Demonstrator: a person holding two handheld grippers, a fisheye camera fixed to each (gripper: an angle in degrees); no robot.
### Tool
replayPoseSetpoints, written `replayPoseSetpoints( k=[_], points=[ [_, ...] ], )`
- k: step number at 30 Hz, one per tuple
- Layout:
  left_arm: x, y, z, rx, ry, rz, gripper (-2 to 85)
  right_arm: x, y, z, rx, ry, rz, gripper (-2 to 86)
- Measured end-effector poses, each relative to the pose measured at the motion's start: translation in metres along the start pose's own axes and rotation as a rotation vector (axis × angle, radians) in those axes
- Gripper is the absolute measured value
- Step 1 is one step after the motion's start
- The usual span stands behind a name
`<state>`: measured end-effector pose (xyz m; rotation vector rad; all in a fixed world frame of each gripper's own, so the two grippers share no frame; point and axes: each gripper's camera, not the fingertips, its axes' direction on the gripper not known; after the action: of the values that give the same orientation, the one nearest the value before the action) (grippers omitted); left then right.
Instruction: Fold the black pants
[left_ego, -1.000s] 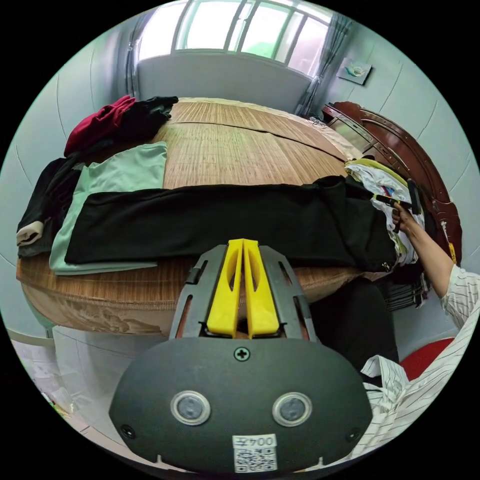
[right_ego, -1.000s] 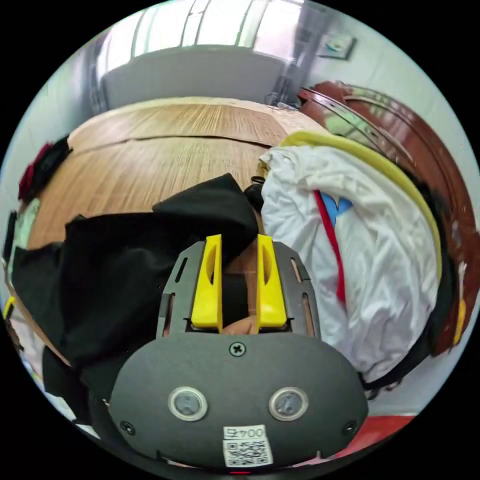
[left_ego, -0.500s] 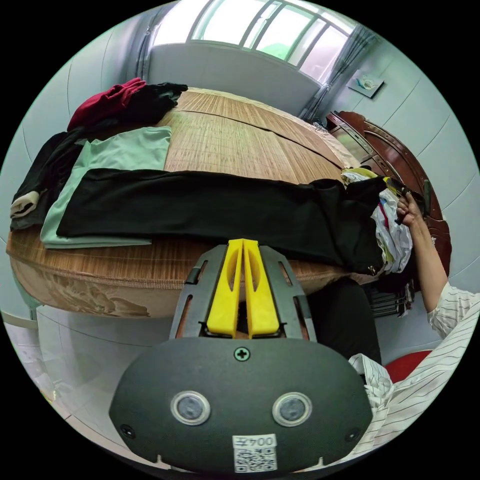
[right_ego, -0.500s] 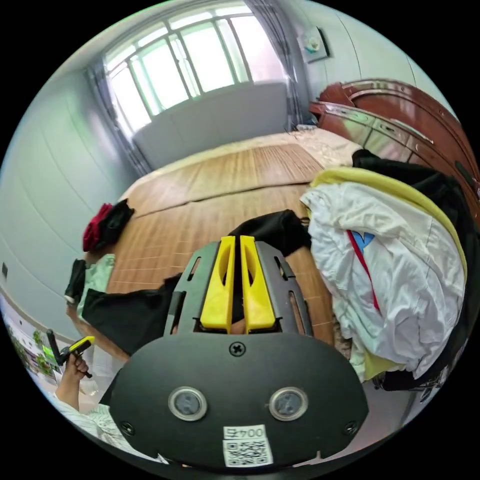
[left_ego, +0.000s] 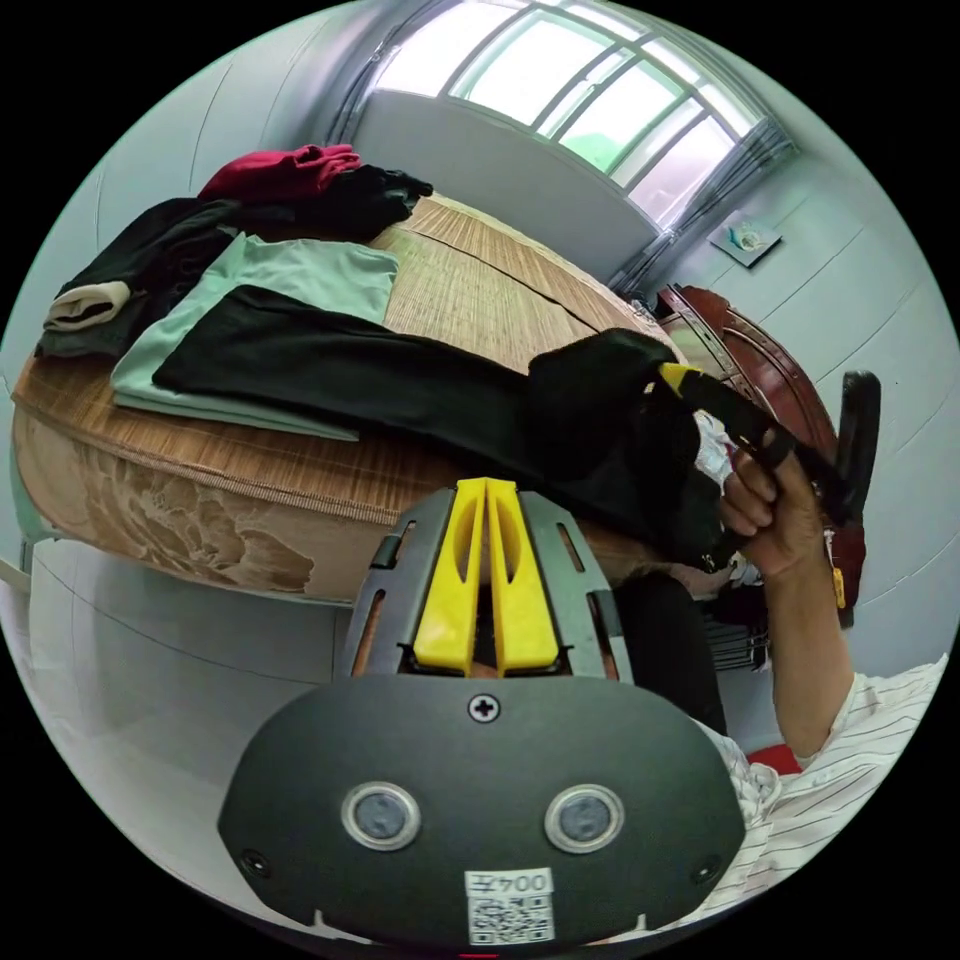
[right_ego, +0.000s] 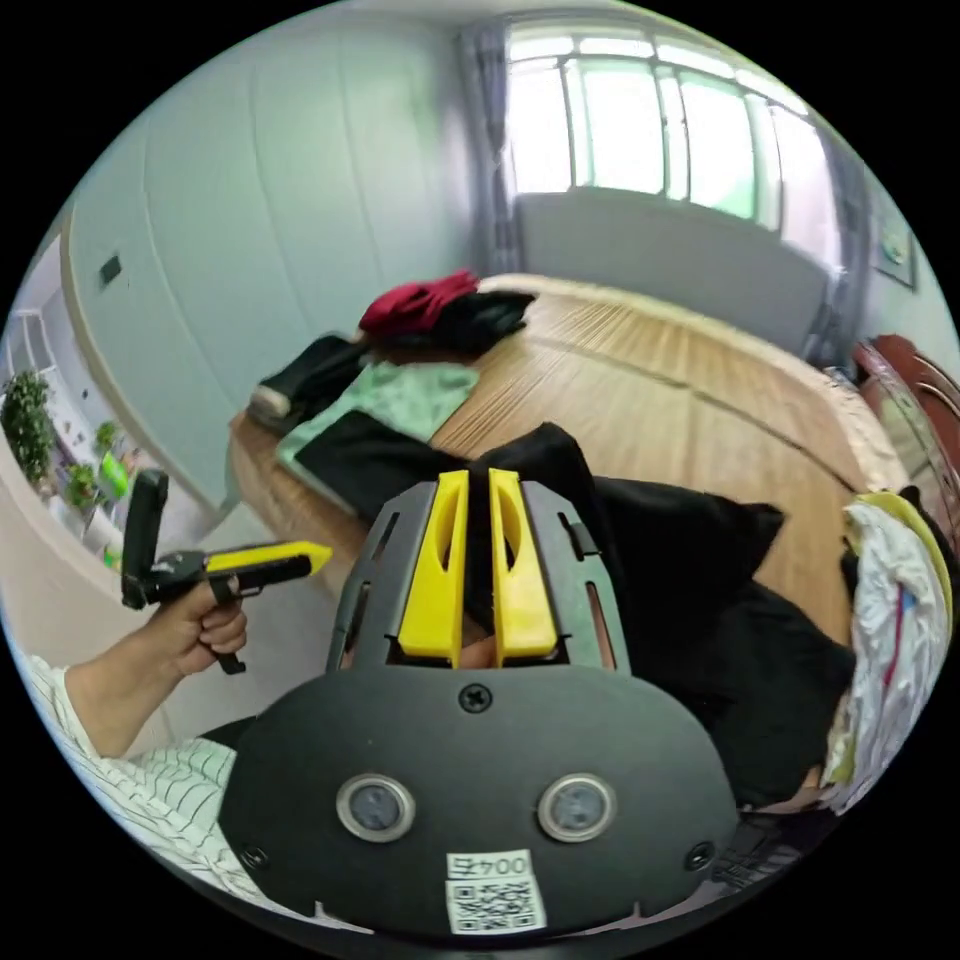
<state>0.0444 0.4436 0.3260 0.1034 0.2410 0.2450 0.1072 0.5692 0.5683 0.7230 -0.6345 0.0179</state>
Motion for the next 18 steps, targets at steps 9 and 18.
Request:
replayPoseSetpoints(
  k=[9,18],
  points=[
    [-0.013,0.014,-0.047,0.025,-0.001,-0.034,0.7,0.034,0.079,-0.017,0.030,-0.260,0.134,7.0],
    [0.065,-0.063,0.015,-0.101,0.097,0.062,8.0,0.236,0.255,-0.104,0.218,-0.605,0.572,5.2]
  ],
)
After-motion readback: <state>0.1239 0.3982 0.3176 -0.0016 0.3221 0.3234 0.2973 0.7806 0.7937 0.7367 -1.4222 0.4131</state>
